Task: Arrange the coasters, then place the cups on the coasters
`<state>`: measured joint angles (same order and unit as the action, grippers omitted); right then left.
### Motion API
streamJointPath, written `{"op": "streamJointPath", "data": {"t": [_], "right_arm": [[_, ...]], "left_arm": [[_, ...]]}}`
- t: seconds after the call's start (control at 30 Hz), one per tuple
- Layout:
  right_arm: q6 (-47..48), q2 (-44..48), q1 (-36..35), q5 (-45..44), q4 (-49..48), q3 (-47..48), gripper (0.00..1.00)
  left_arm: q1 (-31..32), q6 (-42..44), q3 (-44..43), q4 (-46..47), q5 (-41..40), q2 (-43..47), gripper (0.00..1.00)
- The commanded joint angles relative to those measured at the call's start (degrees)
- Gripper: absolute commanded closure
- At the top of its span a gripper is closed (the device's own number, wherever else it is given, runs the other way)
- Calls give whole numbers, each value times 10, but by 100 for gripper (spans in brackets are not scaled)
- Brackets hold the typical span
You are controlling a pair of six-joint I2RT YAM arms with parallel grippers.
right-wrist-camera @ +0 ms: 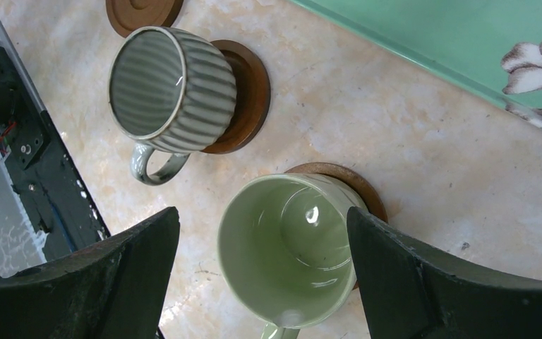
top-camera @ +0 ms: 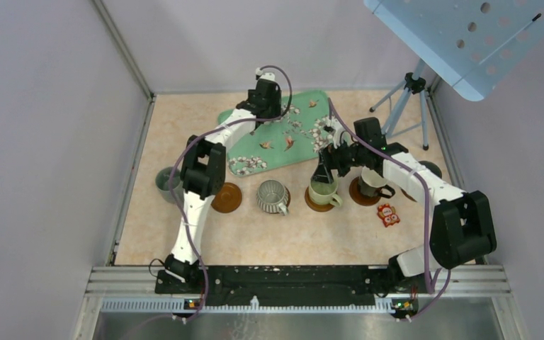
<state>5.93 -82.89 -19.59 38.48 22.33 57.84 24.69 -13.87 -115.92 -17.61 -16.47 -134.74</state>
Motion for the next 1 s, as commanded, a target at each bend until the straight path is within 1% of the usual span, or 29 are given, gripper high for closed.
{"op": "streamJointPath", "data": {"t": [0.0,0.2,0.33,0.47,0.5,0.53,0.57,0.6,0.73,0.97], "right_arm": [[5,-1,7,5,-9,21,13],[5,-3,7,6,-7,21,13],[5,-2,6,7,-7,21,13],[6,-2,6,9,-7,21,13],[6,-1,6,10,-8,21,13],[6,-1,6,10,-7,21,13],[6,-1,6,10,-7,22,13],[7,-1,6,10,-6,22,13],[7,3,6,11,-5,20,13],[6,11,7,18,-6,21,13]], "left_arm": [[2,-17,-35,19,-19,-17,30],[-6,-24,-34,14,-42,-25,42],[-18,-34,-26,8,-38,-19,56],[-27,-36,-3,5,-28,4,76],[-28,-38,4,3,-29,11,87],[-29,-41,10,2,-31,19,94],[-30,-45,18,-1,-34,28,98],[-31,-51,29,-1,-35,39,100],[-34,-82,83,-5,-40,102,100],[-34,-126,215,14,-44,227,100]]}}
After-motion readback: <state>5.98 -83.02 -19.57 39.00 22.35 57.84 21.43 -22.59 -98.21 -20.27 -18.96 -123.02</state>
